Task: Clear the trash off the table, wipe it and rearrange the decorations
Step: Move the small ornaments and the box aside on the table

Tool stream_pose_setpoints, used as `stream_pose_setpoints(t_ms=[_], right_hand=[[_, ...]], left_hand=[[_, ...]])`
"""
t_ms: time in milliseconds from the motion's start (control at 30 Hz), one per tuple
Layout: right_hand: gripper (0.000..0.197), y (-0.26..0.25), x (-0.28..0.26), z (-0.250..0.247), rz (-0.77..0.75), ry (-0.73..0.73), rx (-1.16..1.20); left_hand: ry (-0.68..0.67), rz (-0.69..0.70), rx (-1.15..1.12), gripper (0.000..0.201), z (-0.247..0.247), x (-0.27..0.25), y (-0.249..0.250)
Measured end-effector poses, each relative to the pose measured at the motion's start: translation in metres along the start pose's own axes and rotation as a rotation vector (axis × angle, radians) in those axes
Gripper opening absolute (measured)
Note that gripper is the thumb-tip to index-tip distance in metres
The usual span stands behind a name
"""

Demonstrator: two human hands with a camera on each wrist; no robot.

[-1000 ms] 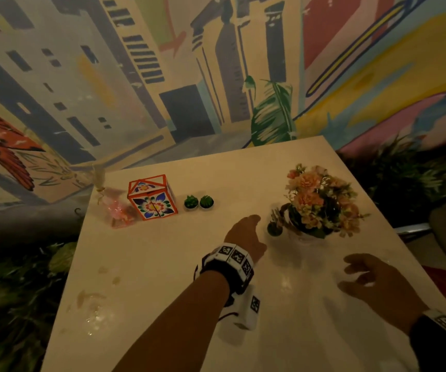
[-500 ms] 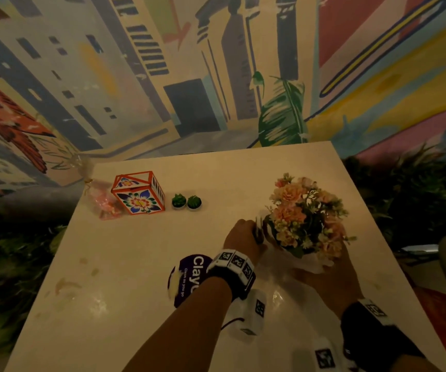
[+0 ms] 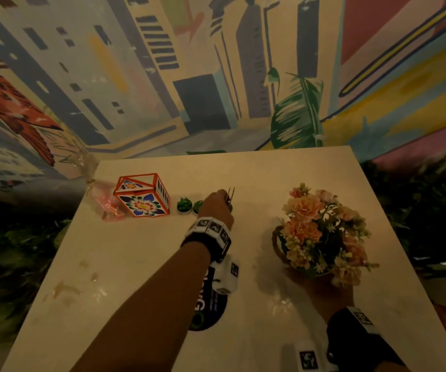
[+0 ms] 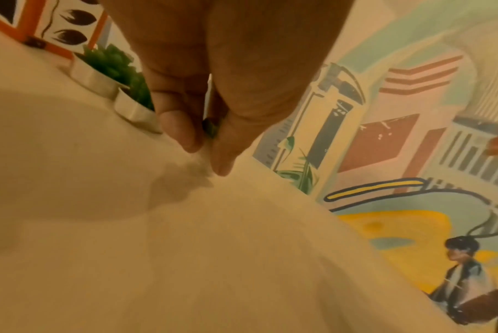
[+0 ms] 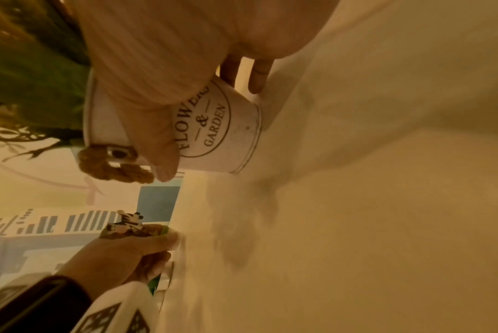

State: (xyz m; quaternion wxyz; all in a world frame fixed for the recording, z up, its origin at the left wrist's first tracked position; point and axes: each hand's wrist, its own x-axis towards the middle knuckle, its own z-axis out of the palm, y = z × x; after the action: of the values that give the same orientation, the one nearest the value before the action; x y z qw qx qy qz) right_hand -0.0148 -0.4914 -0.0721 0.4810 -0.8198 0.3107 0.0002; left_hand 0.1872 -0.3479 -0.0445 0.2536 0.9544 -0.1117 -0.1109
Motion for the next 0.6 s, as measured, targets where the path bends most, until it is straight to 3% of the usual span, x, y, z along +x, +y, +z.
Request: stream_pose_setpoints(t_ms=[133,200,267,367,467,533,600], right_hand=[[0.113,-0.004,0.004,0.005,-0.042,-0.081,-0.121],[0.094,-0.008,0.008,0.008,-0.023,-0.053,-0.057],[0.069,-0.01,0.014,0.01,0.007,0.079,0.049],[0.075,-0.013,0.026,0.013,0.037,0.183,0.136],[0.065,-0.014,0.045,0.025,0.072,0.124,0.216],[0.058,-0.026,0.056,0.031,0.053,0.099,0.287],[0.066,-0.037,0.069,0.039,0.011,0.111,0.292]], left_hand=[[0.004,-0.002,0.005,0.008,-0.004,0.017,-0.001],[-0.015,-0.024,0.012,0.012,-0.001,0.019,-0.003],[-0.034,-0.042,0.013,0.022,0.004,0.02,-0.005],[-0.045,-0.043,-0.016,0.06,0.006,0.016,-0.011],[0.053,-0.017,-0.087,0.078,-0.006,-0.009,-0.02],[0.145,0.034,-0.154,0.074,-0.017,-0.043,-0.031],[0.241,0.114,-0.24,0.054,-0.029,-0.087,-0.046]])
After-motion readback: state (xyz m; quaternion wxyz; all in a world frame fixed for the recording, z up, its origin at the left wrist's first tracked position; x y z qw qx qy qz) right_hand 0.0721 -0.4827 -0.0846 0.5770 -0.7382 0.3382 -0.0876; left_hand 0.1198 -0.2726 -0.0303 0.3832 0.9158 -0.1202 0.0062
